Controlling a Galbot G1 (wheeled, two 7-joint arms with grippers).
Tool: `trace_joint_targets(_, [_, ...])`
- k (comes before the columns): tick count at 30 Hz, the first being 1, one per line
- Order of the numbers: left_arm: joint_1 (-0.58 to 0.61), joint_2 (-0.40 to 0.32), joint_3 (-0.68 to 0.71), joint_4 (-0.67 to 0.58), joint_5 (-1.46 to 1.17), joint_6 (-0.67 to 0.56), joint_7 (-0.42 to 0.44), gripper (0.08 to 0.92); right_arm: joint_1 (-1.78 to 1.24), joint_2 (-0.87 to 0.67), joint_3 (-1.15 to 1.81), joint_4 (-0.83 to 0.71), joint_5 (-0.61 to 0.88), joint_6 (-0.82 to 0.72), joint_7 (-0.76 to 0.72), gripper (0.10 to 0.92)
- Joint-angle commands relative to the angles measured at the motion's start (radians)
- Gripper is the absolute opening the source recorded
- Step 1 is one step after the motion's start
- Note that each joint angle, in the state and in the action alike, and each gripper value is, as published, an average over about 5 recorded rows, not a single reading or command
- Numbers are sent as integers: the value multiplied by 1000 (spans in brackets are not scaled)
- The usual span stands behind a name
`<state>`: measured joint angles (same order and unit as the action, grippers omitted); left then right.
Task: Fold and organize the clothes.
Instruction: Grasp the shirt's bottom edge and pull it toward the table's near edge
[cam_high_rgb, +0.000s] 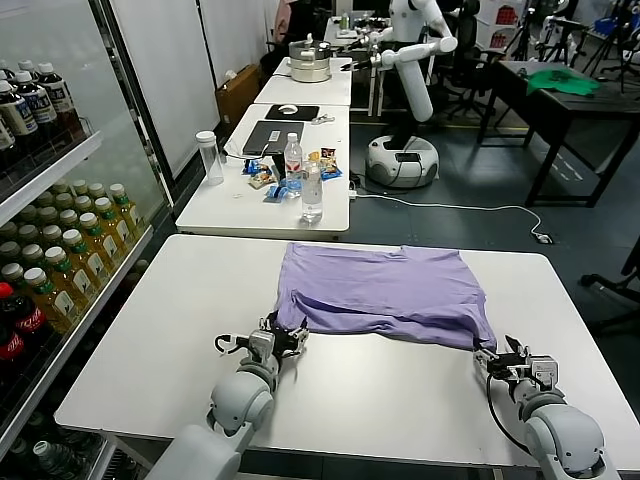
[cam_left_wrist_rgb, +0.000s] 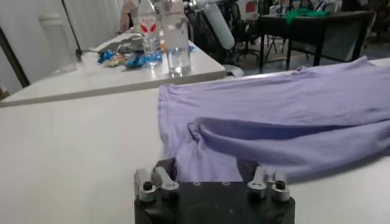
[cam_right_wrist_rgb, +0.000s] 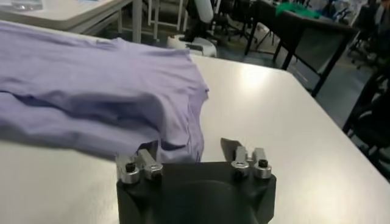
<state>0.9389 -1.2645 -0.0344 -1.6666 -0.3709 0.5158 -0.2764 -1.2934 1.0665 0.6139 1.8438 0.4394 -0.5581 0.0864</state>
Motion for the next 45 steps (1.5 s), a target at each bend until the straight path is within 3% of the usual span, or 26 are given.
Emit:
trace_joint_targets(1, [-3,-6,-2,21,-28,5,-6,491,-2,1,0,-19,30,-9,1,440])
trace_joint_targets(10, [64,24,-44,-69,-58,-10,-4,231,-47,-21,21,29,43,3,-15,189])
trace_joint_targets(15, [152,60,-71,-182,-79,-10,-3,122,-132,-41,56,126,43,4,-16,115])
trace_joint_targets(24, [439,99,-103,-463,-51,-2,1,118,-437,27,158,377,-50,23,-32,114])
trace_joint_targets(35, [668,162,-198,-634,-21,13,8,118,-676,95,225,527,-183,25,-52,118])
trace_joint_targets(39, [683,194,-233,-675,-22,14,18,139,-670,92,245,572,-187,49,-59,196])
trace_joint_targets(45, [593,212,-270,-681,-34,9,29,293,-503,48,221,587,-94,120,-35,368])
